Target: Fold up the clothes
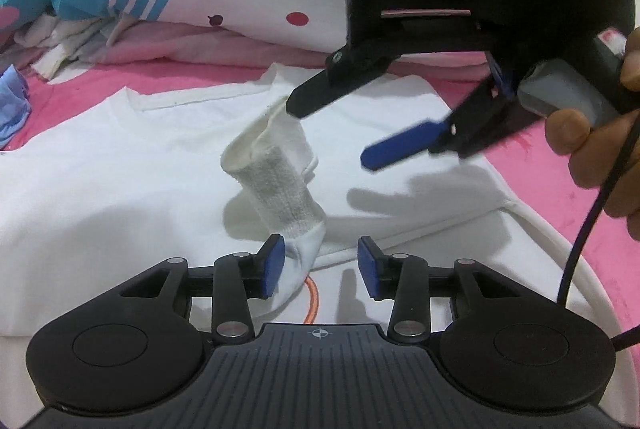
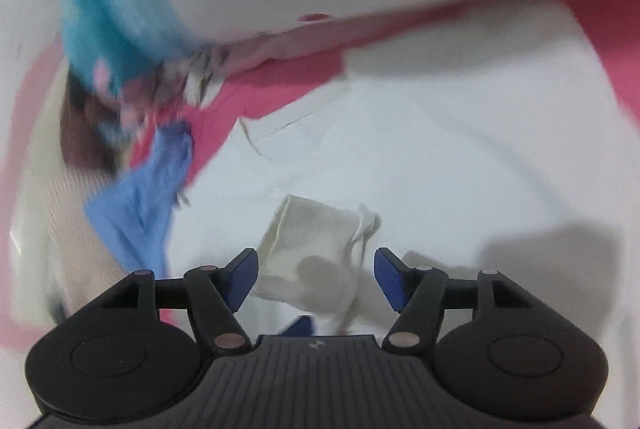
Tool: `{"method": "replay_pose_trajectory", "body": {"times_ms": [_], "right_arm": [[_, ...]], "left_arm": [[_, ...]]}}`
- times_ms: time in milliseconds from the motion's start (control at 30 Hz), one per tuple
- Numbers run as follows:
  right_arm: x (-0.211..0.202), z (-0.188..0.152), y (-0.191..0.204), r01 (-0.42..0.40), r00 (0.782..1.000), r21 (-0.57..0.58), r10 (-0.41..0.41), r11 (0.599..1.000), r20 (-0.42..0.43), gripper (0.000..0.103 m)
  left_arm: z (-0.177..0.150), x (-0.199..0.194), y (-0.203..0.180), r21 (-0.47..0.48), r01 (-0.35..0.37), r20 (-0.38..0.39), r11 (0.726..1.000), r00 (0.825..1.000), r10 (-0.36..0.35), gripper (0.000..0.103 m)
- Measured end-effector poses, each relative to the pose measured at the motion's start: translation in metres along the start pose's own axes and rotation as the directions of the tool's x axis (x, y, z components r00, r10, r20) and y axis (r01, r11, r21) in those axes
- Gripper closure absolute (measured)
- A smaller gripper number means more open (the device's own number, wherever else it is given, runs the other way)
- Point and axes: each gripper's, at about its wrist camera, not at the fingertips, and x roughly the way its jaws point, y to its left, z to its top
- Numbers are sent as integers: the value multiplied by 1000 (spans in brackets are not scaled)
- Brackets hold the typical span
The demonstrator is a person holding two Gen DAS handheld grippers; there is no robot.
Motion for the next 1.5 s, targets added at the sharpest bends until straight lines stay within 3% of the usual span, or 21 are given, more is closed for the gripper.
{"method": "replay_pose_trajectory", "body": {"times_ms": [67,233,300,633,767,833,933,1000,1033,1133,1233,1500], "right_arm": [[2,2,-13,-63,998,100,62,993,15,36],[19,18,-20,-47,998,161,54,986,-36,33],[26,25,-19,-40,996,170,53,985,-71,31],[25,27,-16,11,982,157,19,987,-188,21],[22,18,-27,26,984,179,6,984,-176,21],[20,15,-32,24,987,174,4,984,-158,30],[24,12,-30,39,987,141,-16,989,-158,58],[27,10,-27,56,986,112,-37,992,-161,94],[28,9,-24,72,985,93,-56,993,-163,99],[18,13,-13,83,990,28,-79,996,-114,100],[-5,26,-3,58,998,-20,-58,998,-37,100],[-45,48,-19,141,989,-45,-139,989,41,100]], "left_arm": [[2,2,0,-1,-21,2,1000,1000,21,63],[6,4,2,-20,-70,3,997,998,70,62],[8,8,4,-32,-76,-6,997,997,76,56],[15,16,-30,154,20,26,988,999,-25,55],[10,20,-37,169,35,10,985,999,-37,55],[11,19,-38,163,35,8,986,999,-37,55],[11,11,-33,136,30,10,990,999,-32,55],[9,5,-27,114,20,10,993,1000,-21,55],[8,2,-25,103,11,10,995,1000,-13,55],[1,-11,-17,72,-30,15,997,999,29,55],[-9,-13,-7,57,-75,-26,996,997,76,55],[-19,-14,25,-4,-180,-83,984,980,179,55]]}}
